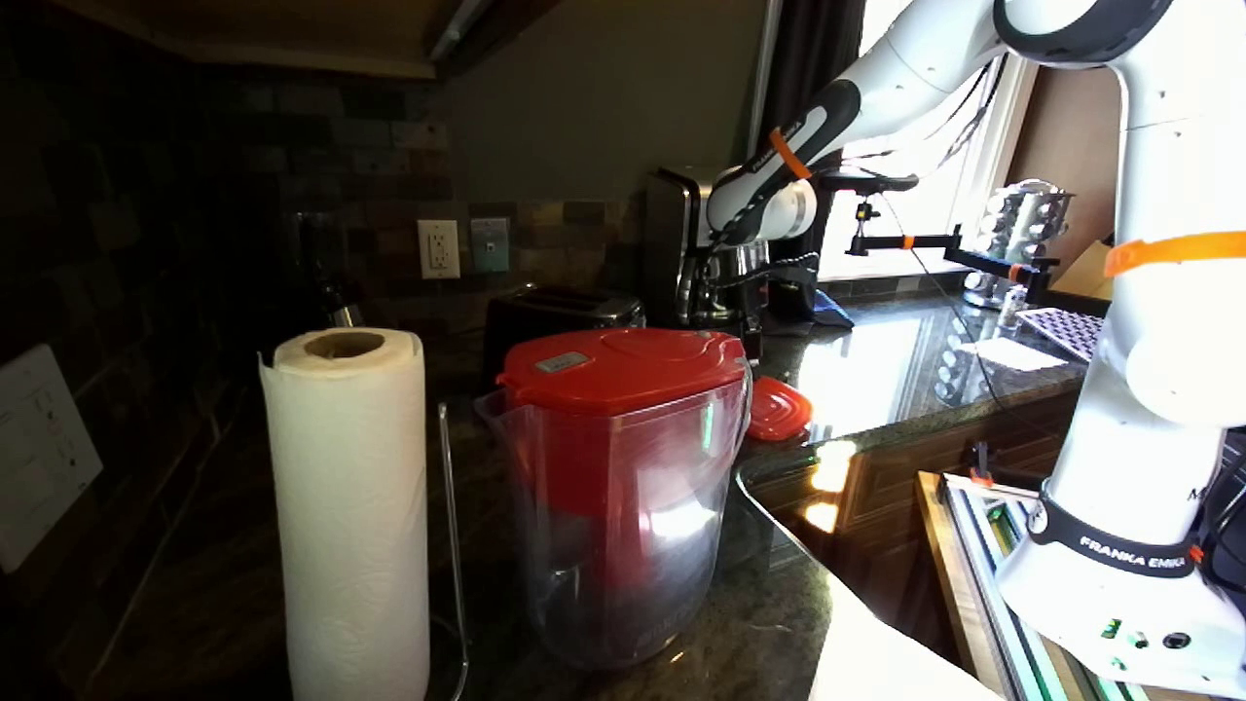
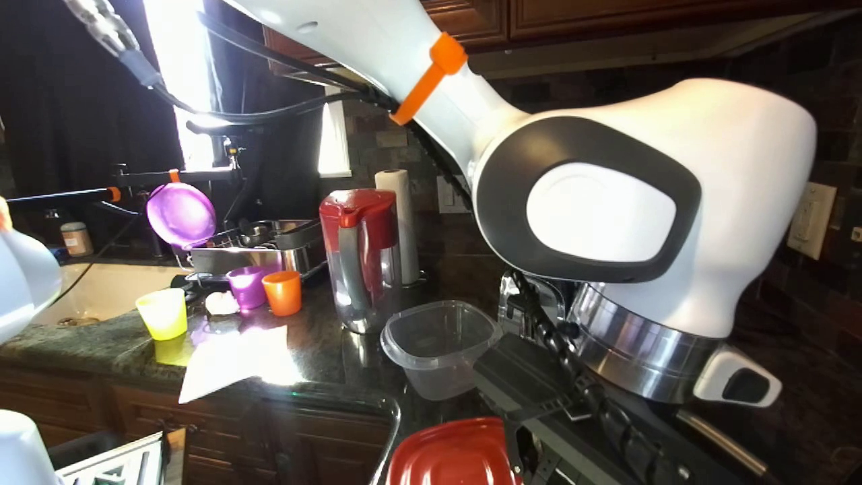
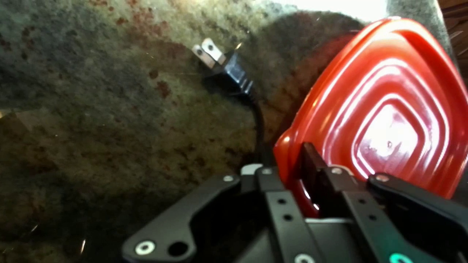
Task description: Put the red lid on the clear bowl.
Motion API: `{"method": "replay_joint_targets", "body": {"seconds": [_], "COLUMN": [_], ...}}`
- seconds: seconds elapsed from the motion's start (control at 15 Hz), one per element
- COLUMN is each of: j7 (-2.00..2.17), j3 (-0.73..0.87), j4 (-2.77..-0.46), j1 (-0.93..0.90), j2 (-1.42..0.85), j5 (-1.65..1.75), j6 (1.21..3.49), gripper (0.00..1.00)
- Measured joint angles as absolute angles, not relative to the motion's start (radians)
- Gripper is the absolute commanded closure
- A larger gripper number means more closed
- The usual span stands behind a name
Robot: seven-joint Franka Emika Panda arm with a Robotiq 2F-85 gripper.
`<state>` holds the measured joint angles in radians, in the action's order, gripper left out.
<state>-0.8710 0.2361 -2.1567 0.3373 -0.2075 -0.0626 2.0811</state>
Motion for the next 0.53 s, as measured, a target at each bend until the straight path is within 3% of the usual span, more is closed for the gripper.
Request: {"method": "replay_joint_targets", "body": {"seconds": [0.53], "j7": [-0.902], "j3": [0.235], "j4": [-2.143], "j1": [0.337], "j2": [-0.176], "j5": [-0.085], "j6": [1.98], "gripper": [0.94]}}
